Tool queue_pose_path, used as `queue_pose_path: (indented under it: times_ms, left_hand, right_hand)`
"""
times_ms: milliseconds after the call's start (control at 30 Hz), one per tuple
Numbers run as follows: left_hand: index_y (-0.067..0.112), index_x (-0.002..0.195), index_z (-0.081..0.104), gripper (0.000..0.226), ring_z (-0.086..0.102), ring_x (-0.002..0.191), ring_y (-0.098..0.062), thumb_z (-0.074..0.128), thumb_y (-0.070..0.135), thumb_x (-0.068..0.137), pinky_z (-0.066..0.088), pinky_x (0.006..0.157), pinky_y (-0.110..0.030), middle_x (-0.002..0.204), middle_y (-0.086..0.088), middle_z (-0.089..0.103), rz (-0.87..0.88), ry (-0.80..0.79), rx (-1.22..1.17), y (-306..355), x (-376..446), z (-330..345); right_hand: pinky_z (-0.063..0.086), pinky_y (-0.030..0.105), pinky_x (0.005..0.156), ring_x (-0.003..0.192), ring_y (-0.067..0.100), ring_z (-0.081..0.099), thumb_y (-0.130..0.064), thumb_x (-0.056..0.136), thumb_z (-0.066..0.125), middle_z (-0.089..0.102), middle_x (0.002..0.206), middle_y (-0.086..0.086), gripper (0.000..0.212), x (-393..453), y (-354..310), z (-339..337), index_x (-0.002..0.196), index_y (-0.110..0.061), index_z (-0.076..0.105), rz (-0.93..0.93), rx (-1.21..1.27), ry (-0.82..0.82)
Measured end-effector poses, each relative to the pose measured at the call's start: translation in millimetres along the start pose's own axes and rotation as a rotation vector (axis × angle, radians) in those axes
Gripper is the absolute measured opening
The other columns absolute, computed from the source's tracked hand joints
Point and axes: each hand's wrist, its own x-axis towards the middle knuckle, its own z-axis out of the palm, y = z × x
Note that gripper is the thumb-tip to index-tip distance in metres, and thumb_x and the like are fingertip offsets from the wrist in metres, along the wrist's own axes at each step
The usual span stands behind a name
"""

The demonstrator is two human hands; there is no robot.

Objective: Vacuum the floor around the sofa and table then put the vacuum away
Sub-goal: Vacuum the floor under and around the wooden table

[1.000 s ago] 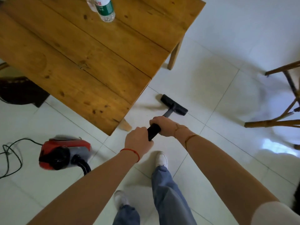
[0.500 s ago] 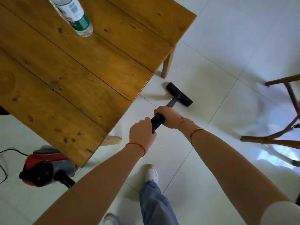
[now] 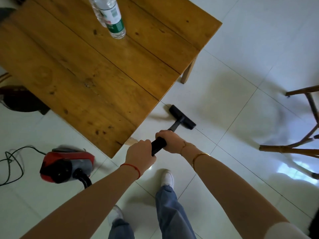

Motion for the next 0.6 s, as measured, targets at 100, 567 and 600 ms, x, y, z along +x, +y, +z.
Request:
queue_pose_path:
  times_ms: [100,567,600]
  left_hand:
    - [0.014,0.104,0.054,0.023,0.060,0.073,-0.015,0.057,0.030,0.088,0.049,0.066,-0.022,0.083,0.000,0.055,0.011,-0.002,0.005,-22.6,-26.5,4.9]
    - [0.013,0.090,0.057,0.014,0.056,0.065,-0.018,0.058,0.023,0.081,0.048,0.059,-0.028,0.074,0.001,0.054,0.097,-0.090,0.014,-150.8,-152.3,54.9]
    - [0.013,0.091,0.057,0.013,0.056,0.065,-0.018,0.058,0.022,0.082,0.048,0.058,-0.027,0.074,0.000,0.054,0.107,-0.092,0.021,-157.0,-159.0,56.2]
  right_hand:
    - [0.046,0.031,0.080,0.082,0.016,0.051,0.001,0.079,0.058,0.055,0.088,-0.001,0.020,-6.8,-26.8,25.2,0.090,-0.015,0.056,0.001,0.008,0.006]
    - [0.048,0.034,0.080,0.084,0.020,0.057,-0.001,0.079,0.058,0.061,0.088,0.002,0.015,-32.5,-159.5,175.2,0.083,-0.015,0.057,0.055,0.047,0.056]
    - [0.048,0.034,0.080,0.084,0.020,0.056,-0.001,0.079,0.058,0.061,0.088,0.002,0.015,-34.4,-167.2,182.4,0.083,-0.016,0.057,0.059,0.055,0.065]
